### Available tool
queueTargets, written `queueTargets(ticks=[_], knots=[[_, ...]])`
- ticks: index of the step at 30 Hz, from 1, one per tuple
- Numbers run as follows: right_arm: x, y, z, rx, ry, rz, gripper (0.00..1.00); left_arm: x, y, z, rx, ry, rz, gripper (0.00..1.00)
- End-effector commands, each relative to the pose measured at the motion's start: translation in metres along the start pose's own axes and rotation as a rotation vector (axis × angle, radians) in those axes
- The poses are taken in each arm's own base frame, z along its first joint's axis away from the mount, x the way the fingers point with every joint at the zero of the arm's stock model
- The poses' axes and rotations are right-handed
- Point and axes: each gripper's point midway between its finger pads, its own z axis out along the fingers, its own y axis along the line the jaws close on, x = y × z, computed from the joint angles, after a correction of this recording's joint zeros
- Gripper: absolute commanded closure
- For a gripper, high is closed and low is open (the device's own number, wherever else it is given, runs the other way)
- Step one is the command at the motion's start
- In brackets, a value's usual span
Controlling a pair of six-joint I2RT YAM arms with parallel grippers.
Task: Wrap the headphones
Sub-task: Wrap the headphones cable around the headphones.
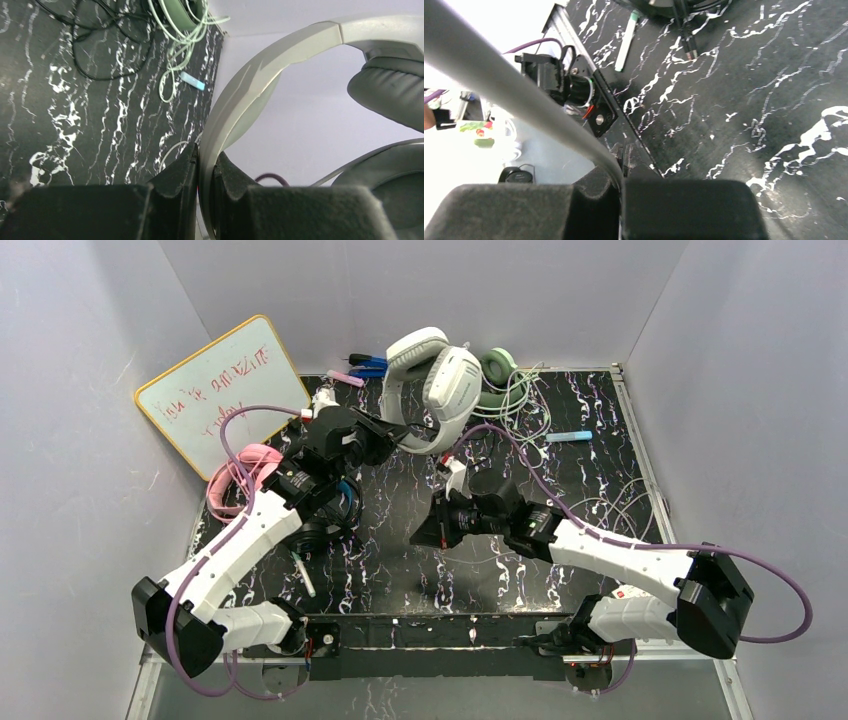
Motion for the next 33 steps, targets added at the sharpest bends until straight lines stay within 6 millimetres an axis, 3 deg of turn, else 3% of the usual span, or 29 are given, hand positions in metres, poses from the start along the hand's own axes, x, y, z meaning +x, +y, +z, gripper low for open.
queueTargets(ticks=[1, 6, 10, 13, 14, 18, 21, 25, 33], knots=[[-0.004, 0.040, -0.006, -0.143, -0.005, -0.008, 0.99, -0.036, -0.023, -0.010, 0.078, -0.176, -0.073, 1.00], [0.009, 0.049, -0.004, -0.142, 0.062, 0.013, 0.99, -0.057, -0.021, -0.001, 0.019, -0.289, 0.007, 1.00], [0.010, 0.053, -0.007, -0.116, 0.059, 0.021, 0.99, -0.094, 0.001, -0.008, -0.148, -0.469, 0.183, 1.00], [0.011, 0.040, -0.013, -0.021, 0.049, 0.062, 0.99, -0.127, 0.013, -0.028, -0.262, -0.636, 0.301, 1.00], [0.009, 0.032, -0.016, 0.033, 0.038, 0.078, 0.94, -0.135, 0.017, -0.035, -0.297, -0.675, 0.340, 1.00], [0.004, 0.003, -0.028, 0.239, 0.014, 0.125, 0.91, -0.155, 0.030, -0.054, -0.431, -0.767, 0.495, 1.00], [-0.005, -0.006, -0.036, 0.324, -0.019, 0.119, 0.91, -0.160, 0.040, -0.060, -0.515, -0.775, 0.584, 1.00], [-0.023, 0.002, -0.043, 0.328, -0.059, 0.074, 0.90, -0.155, 0.055, -0.058, -0.574, -0.714, 0.684, 1.00], [-0.067, 0.029, -0.051, 0.307, -0.084, -0.124, 0.89, -0.109, 0.089, -0.026, -0.604, -0.360, 0.866, 1.00]])
